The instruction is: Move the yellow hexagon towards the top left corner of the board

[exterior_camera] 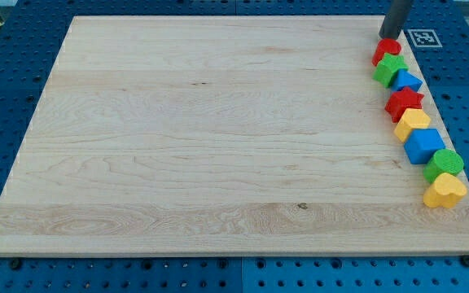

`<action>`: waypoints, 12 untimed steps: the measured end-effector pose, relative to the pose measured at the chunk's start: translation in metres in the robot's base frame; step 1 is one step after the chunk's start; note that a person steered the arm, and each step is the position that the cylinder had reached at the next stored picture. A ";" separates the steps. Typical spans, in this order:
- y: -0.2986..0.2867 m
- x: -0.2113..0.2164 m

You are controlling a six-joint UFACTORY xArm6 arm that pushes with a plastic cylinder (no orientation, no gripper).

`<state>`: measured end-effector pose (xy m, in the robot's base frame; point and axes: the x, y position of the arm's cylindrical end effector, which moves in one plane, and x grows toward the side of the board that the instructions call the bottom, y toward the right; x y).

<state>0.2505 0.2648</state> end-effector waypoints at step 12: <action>0.080 0.234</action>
<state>0.4845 0.3451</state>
